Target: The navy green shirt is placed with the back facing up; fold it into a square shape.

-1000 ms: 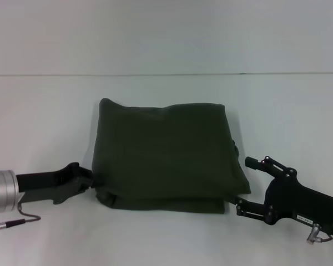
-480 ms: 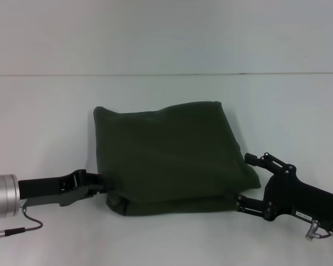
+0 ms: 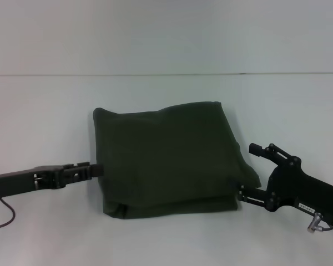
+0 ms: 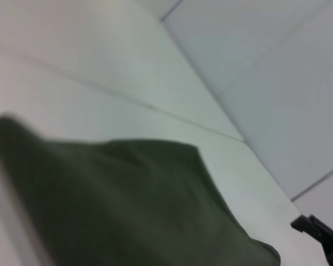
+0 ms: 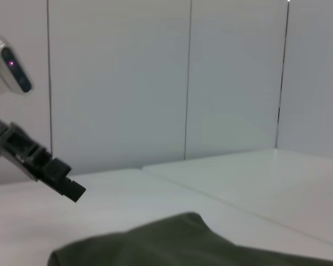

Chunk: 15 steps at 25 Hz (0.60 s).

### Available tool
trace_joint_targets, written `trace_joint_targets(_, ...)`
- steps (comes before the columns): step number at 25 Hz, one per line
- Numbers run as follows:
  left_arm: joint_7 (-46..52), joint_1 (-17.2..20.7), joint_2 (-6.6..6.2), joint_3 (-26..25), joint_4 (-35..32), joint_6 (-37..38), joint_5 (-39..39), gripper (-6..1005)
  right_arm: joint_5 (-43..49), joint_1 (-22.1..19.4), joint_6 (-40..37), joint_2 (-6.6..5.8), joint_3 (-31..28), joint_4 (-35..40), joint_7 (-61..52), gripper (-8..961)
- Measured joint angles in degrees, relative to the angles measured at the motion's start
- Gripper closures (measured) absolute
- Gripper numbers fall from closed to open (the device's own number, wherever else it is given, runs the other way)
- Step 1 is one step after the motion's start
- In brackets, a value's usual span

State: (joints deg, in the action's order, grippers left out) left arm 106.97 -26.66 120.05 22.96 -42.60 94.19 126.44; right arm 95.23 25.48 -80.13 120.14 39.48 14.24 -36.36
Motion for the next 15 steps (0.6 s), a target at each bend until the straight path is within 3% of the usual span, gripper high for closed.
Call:
trace_joint_targets(1,-2.9,0.4,0.13,0.0,-0.5,0.4,-0.6,524,-0.4,0.0,-0.5,0.0,0.0,-0.2,0.0,11)
trace_joint_targets(3,-10.7,1.5,0.64,-0.1,-0.8,1.1,-2.0,303,-0.8,-0.1,-1.8,0.0,0.1,-0.3,0.0,11)
trace_joint_targets(9,-37.8,6.2,3.92,0.5,-1.1,3.2,-3.7,182,0.0,-1.8,-5.4,-0.06,1.0,-0.3,1.3,11)
trace_joint_targets(15,-47.6,9.6,4.26,-2.9,3.8,2.9,-4.7,82,-0.2,-5.4,-5.7,0.02,0.7,-3.3,4.8,11)
